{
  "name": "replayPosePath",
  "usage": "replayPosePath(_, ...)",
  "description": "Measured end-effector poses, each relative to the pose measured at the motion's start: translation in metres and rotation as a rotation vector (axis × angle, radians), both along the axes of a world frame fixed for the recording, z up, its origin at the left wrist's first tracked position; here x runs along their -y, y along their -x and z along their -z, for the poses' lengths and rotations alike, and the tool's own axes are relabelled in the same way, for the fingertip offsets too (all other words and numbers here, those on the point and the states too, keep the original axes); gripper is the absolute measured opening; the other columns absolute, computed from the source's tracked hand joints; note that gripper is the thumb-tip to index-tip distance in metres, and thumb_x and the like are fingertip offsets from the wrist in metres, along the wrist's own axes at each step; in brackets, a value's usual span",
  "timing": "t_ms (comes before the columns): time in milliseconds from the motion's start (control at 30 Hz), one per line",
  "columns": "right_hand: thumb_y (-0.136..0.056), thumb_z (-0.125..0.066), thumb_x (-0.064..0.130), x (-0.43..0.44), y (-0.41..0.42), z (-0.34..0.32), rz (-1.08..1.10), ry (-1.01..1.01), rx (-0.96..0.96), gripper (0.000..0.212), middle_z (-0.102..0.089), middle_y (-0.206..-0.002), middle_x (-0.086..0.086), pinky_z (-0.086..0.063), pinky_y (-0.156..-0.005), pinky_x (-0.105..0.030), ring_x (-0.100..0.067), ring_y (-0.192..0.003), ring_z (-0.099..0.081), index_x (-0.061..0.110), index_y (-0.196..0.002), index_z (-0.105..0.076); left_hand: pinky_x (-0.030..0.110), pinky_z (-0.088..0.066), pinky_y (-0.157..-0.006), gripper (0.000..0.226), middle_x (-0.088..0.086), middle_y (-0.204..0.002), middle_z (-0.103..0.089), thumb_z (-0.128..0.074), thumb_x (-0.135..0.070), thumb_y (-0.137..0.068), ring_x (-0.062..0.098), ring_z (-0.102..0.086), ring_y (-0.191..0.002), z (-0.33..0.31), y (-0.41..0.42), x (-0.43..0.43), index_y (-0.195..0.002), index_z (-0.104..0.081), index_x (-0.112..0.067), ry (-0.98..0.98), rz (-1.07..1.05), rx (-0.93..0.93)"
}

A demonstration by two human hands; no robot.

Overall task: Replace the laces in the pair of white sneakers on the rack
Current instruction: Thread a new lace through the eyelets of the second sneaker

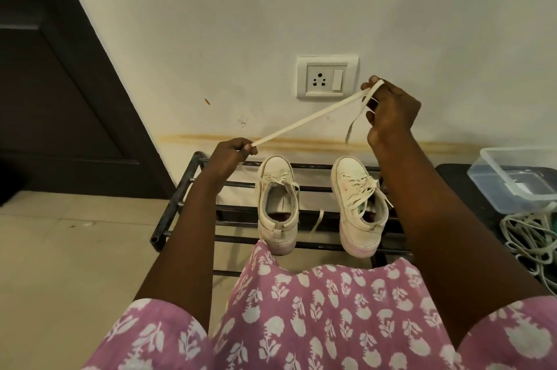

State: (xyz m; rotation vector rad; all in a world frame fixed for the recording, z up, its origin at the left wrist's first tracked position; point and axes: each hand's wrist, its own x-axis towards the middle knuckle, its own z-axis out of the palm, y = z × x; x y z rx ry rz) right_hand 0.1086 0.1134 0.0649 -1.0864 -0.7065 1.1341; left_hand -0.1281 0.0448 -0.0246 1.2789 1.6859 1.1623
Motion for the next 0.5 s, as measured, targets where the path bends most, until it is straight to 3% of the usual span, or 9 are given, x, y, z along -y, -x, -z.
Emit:
replayPosePath(67,-0.083,-0.067,0.012,0.001,-0.004,0.001,0.006,0.022,-0.012,0.005,-0.07,-0.081,-0.004,-0.034,-0.055,-0.023,-0.012,-0.067,-0.062,0.011,-0.086,-0.072,0.013,-0.034,-0.068,0.02,0.003,-0.09,-0.059,-0.046,-0.008,-0.097,0.008,-0.047,-0.08,0.007,0.002,0.0,-0.085,-0.063,-0.01,0.038,-0.025,-0.013)
replayPosePath(233,-0.083,-0.066,0.012,-0.001,-0.015,0.002,0.042,0.052,-0.046,0.011,-0.07,-0.077,-0.002,-0.034,-0.054,-0.022,-0.011,-0.062,-0.056,0.017,-0.073,-0.069,0.025,-0.032,-0.081,0.021,0.009,-0.099,-0.06,-0.047,-0.005,-0.096,0.017,-0.047,-0.097,0.025,0.017,-0.001,-0.1,-0.067,-0.001,0.139,-0.156,-0.012)
replayPosePath(367,-0.082,-0.065,0.013,-0.003,-0.021,0.002,0.048,0.062,-0.049,0.013,-0.068,-0.076,0.0,-0.031,-0.053,-0.021,-0.012,-0.067,-0.054,0.019,-0.071,-0.068,0.027,-0.038,-0.073,0.023,0.024,-0.116,-0.061,-0.048,-0.004,-0.095,0.021,-0.049,-0.089,0.037,0.029,-0.003,-0.108,-0.063,0.007,0.239,-0.213,-0.063)
replayPosePath(500,-0.083,-0.069,0.018,-0.005,-0.023,0.005,0.071,0.075,-0.009,0.016,-0.065,-0.079,0.003,-0.03,-0.052,-0.021,-0.009,-0.065,-0.053,0.017,-0.068,-0.066,0.012,-0.034,-0.057,0.033,0.021,-0.13,-0.055,-0.051,-0.007,-0.094,0.011,-0.047,-0.068,0.041,0.038,-0.003,-0.124,-0.055,0.005,0.343,-0.28,-0.061)
